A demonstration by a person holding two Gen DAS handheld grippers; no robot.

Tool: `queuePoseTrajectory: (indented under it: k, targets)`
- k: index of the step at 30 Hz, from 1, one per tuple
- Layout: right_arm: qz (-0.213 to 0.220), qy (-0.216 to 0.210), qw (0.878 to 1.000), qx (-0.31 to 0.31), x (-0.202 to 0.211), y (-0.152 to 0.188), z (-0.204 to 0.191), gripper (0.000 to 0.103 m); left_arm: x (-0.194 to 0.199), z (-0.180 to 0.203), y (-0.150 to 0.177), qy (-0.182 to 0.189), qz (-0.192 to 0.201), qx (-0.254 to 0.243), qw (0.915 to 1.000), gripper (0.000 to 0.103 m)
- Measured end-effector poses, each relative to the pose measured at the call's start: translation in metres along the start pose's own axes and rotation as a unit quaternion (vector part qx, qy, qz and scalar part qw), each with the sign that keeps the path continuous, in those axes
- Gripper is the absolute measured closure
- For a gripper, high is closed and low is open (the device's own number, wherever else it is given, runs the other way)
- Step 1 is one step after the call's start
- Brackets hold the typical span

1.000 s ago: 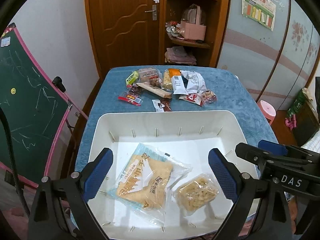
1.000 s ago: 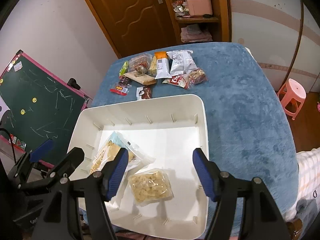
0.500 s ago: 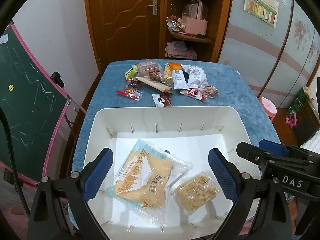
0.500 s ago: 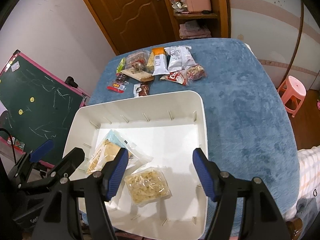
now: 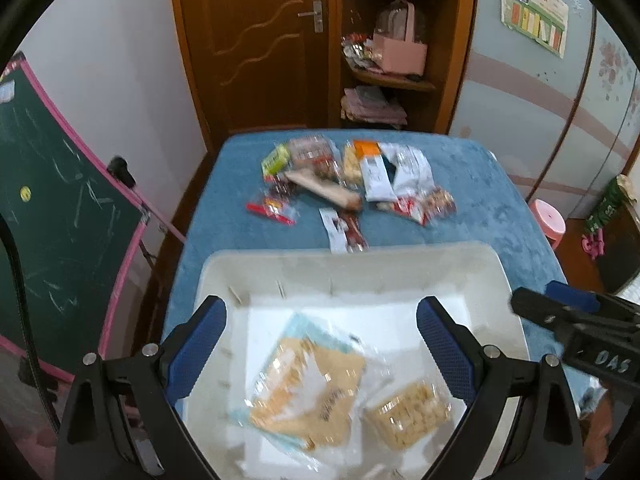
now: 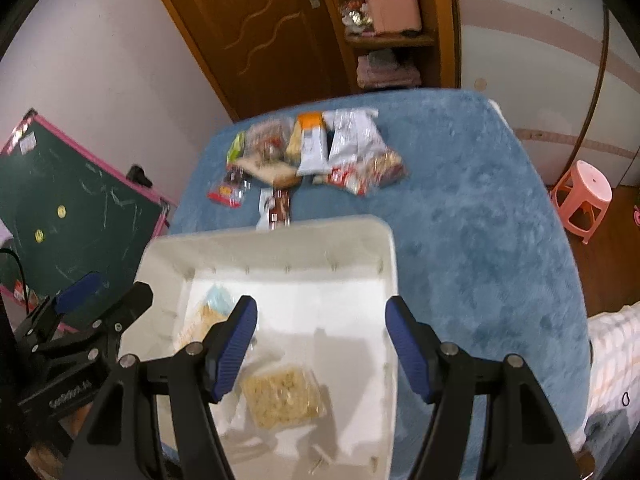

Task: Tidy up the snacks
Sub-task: 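Open both tools and move them back over the snack pile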

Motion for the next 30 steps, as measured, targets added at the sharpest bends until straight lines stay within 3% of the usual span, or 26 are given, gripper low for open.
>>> queuePoseTrajectory:
  k: [8,12,19,25,30]
  targets:
    - [0.053,-0.005,0.998,0.017,0.036,-0.062,-0.002,0.036,0.020,-0.002,-0.058,-0.024,0.057,-0.010,0.9981,0.007]
    - [0.076,-0.008,0.997,0.023,0.054,-0.095,-0.004,0.036,0.025,-0.002,-0.084,-0.023,0.064,-0.017,0.9975,0.007]
    - [0.117,0.023,0.992,0.052,0.071,-0.146,-0.010,0.036,0.026,-0.003,-0.126,-0.033,0.077,-0.020,0.9962,0.007]
    - [0.103,0.049,0.991,0.066,0.045,-0.173,-0.002,0.035,0.001,0.004,-0.144,-0.024,0.053,-0.016,0.9982,0.007]
    - [0.048,0.060,0.995,0.057,-0.010,-0.185,0.022,0.035,-0.052,0.018,-0.142,-0.020,0.000,-0.025,0.9995,0.007]
Point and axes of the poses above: each gripper's, at about its wrist camera, not at the fingertips, and x roughly against the way its jaws point, z to its right, y to its underside, the point moved 3 cm from there along -x, roughly the way its jaws point, and after that the axes turned 7 degrees about -y, right-handed, at the moved point
